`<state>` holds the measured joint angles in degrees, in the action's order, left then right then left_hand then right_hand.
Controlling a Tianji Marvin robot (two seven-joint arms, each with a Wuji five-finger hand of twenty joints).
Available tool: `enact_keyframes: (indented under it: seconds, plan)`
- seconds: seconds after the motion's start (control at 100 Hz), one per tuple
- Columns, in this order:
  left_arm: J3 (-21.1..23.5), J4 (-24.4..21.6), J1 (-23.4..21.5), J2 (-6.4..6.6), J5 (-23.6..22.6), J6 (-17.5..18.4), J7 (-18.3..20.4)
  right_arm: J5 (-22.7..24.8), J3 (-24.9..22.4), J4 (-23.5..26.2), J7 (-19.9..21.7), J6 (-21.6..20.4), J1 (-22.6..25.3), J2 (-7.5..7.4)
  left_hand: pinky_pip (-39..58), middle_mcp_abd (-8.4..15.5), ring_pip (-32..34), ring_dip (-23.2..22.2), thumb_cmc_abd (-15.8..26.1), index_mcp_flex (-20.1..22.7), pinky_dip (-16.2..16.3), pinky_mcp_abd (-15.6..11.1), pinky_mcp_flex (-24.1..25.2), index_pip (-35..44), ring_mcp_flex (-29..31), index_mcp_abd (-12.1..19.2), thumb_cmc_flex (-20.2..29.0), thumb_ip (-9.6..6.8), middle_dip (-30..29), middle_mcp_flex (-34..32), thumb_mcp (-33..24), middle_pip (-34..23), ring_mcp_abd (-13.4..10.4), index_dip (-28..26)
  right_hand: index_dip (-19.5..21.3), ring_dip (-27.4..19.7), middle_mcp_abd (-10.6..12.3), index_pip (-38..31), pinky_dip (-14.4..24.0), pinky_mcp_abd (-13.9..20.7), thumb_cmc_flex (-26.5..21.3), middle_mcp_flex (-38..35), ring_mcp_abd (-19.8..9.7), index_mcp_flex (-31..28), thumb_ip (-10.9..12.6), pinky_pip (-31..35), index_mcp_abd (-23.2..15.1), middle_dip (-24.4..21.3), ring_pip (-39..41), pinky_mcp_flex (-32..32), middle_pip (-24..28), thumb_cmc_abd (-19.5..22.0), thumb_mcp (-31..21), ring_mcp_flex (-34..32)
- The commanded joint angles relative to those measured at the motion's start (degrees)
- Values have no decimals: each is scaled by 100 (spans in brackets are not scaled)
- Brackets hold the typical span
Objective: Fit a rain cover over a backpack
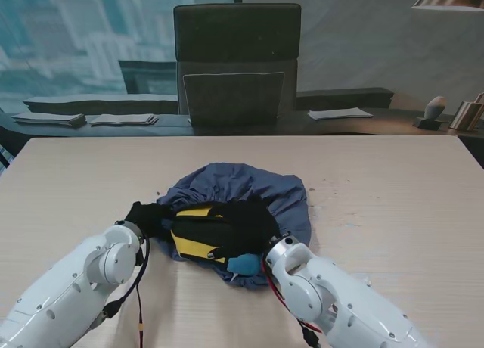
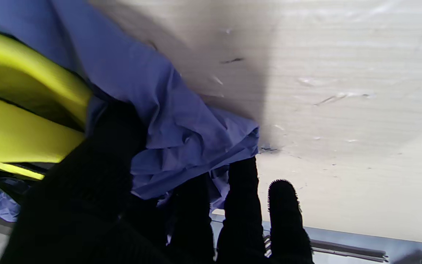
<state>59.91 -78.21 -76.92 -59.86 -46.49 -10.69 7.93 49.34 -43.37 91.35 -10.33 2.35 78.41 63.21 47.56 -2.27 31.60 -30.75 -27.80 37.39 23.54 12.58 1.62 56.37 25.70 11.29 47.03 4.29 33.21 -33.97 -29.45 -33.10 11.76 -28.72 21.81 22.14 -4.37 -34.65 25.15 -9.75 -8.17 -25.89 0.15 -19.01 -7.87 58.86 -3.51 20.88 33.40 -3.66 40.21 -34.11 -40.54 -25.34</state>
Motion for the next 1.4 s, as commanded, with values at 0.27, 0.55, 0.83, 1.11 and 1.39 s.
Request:
enact_keyframes:
  seconds: [0.27, 0.55, 0.83, 1.11, 1.39]
  plan:
    - [-114, 114, -64, -65, 71, 182, 170, 116, 1003, -634, -150, 851, -274, 223, 164, 54, 167, 45, 509, 211, 107, 162, 11, 289, 244, 339, 315, 116, 33, -674, 227, -10, 100, -313, -137, 69, -72, -177, -147, 56, 247, 226, -61, 133, 277, -195, -108, 47, 209, -134, 229, -201, -301, 389]
    - [70, -50, -227, -68, 55, 454, 76, 78, 1656, -1546, -975, 1750, -805, 655, 183, 334, 622, -271, 1224, -278, 128, 18, 69, 277, 306, 514, 621, 502, 1410, -1178, 669, -70, -82, -2125, 177, 365, -234, -931, 139, 95, -1515, -84, 77, -334, 159, 891, -577, 210, 823, -48, 651, -307, -1351, 34]
    - [98, -52, -242, -75, 251, 632, 131, 15, 1869, -1900, -1203, 2349, -1111, 905, 139, 358, 648, -337, 1594, -401, 69, -25, 208, 434, 28, 247, 1143, 513, 1877, -1010, 1380, -64, -135, -2641, -189, 514, -92, -1634, 316, -183, -2099, -2251, 321, -2031, -812, 1733, -1480, 184, 1480, 1051, 633, -1299, -3051, -1764]
    - [460, -418, -548, -48, 348, 1014, 258, -396, 1679, -2202, -1703, 2709, -1120, 1259, 24, 653, 706, -420, 1337, -174, 4, -165, 253, 223, -195, 721, 602, 665, 2117, -998, 613, 121, -412, -3297, -126, 960, -404, -2860, 859, -648, -2502, -5511, 686, -4215, -1248, 3133, -960, 1211, 3354, 3975, 1578, -2195, -3893, -4978]
    - [1016, -1034, -1090, -63, 120, 1491, -7, -834, 1264, -2429, -2258, 3350, -1051, 1600, -59, 918, 737, -459, 1233, -127, -32, -300, 236, 42, -317, 982, 414, 725, 2273, -977, 309, 389, -612, -3747, -42, 1305, -595, -2931, 860, -881, -2571, -5753, 810, -4358, -1361, 3252, -374, 1570, 3901, 4297, 1629, -2571, -4323, -4967]
